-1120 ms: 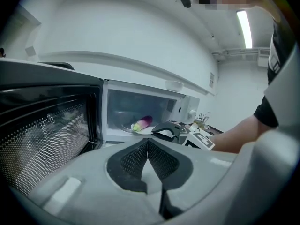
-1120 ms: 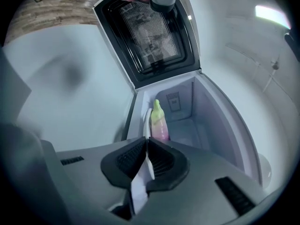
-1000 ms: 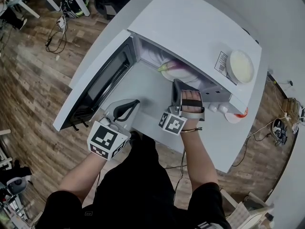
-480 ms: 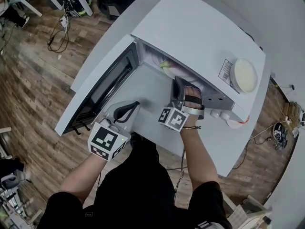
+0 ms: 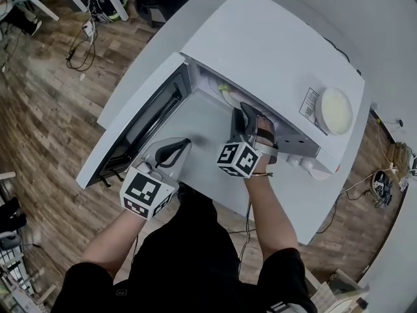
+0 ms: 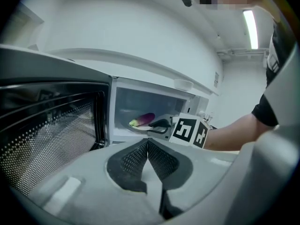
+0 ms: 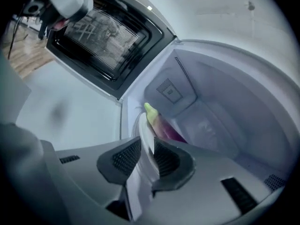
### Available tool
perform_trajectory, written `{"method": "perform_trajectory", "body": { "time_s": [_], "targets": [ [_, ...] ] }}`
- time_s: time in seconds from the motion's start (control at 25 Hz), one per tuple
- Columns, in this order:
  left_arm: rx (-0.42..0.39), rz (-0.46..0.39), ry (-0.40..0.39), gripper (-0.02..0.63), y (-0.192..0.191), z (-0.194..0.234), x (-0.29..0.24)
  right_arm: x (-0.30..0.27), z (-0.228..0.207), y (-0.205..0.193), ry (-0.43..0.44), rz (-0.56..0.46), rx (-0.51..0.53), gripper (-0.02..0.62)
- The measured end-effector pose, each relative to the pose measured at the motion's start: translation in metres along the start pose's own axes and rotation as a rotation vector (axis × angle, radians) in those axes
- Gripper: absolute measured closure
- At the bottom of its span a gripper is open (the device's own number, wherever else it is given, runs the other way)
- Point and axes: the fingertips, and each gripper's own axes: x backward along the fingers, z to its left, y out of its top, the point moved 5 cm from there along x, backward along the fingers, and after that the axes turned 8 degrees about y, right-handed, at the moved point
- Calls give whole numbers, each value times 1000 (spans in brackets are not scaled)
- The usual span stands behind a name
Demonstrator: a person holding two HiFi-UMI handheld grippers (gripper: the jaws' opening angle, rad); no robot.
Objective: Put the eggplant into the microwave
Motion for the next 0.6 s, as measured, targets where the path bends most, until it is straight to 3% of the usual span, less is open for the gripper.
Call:
{"method": "perform_trajectory", "body": {
  "time_s": [0.12, 0.6],
  "targets": [
    [1, 2, -2, 597, 1, -1, -1, 4, 0, -1, 28, -4, -38, 482],
    [5, 5, -15, 597, -1, -2, -2, 13, 9, 1, 99, -33, -79, 481]
  ]
}}
